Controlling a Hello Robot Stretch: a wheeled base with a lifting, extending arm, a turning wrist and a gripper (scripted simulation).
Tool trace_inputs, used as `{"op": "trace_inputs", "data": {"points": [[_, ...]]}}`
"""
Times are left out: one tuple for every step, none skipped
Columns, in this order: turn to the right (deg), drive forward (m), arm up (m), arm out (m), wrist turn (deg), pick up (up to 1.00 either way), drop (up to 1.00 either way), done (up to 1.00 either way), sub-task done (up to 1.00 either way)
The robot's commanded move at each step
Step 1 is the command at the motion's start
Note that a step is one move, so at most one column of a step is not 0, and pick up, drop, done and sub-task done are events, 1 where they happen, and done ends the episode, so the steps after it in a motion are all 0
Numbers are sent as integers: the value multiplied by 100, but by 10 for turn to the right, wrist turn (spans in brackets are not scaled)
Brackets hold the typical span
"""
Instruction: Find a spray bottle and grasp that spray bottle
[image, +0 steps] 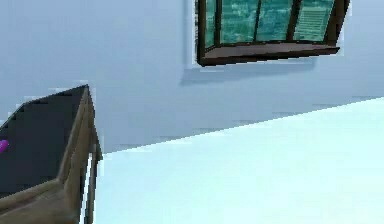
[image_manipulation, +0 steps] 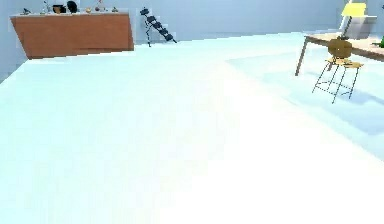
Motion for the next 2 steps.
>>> {"op": "trace_inputs", "data": {"points": [[0, 40, 0, 0, 0, 0, 0, 0, 0], [-450, 0, 0, 0, 0, 0, 0, 0, 0]]}}
